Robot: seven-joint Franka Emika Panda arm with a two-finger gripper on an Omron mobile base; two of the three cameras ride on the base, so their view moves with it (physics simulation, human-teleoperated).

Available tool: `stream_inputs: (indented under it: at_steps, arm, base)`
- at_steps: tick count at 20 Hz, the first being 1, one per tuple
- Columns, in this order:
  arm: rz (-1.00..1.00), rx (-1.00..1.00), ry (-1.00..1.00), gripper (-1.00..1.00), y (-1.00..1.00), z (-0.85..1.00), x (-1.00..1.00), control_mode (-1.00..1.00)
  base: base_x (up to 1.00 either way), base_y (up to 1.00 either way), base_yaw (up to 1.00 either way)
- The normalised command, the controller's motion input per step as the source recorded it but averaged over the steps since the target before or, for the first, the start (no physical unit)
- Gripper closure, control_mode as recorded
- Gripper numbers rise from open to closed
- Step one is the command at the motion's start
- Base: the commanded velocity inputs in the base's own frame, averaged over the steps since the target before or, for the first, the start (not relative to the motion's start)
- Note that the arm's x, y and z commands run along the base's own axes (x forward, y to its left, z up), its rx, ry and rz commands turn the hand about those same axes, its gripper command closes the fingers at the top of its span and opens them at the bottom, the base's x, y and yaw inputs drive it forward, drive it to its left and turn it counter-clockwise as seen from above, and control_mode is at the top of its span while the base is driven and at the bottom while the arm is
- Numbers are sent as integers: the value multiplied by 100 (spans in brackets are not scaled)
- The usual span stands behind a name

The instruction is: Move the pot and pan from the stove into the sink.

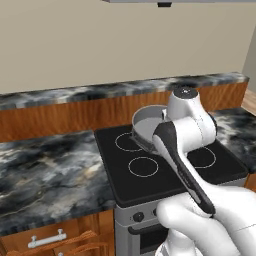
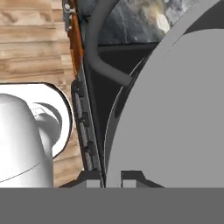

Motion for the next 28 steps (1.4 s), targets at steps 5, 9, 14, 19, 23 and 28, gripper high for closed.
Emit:
stream_inputs:
  at_steps: [5,9,14,19,23,28]
  arm:
    - [25,0,0,100,-16,0,-77,-100]
    - [15,1,-10,100,-28,0,-87,-100]
    - [4,6,-36,100,-24,7,-69,-100]
    - [2,0,-3,100,0,0,-10,100]
    - [0,0,0,100,0,0,0,100]
    - [0,0,0,100,0,0,0,100]
  base:
    - [0,0,0]
    - [0,0,0]
    - [0,0,0]
    - [-5,0,0]
    - [-72,-40,0]
    - [-82,-52,-3]
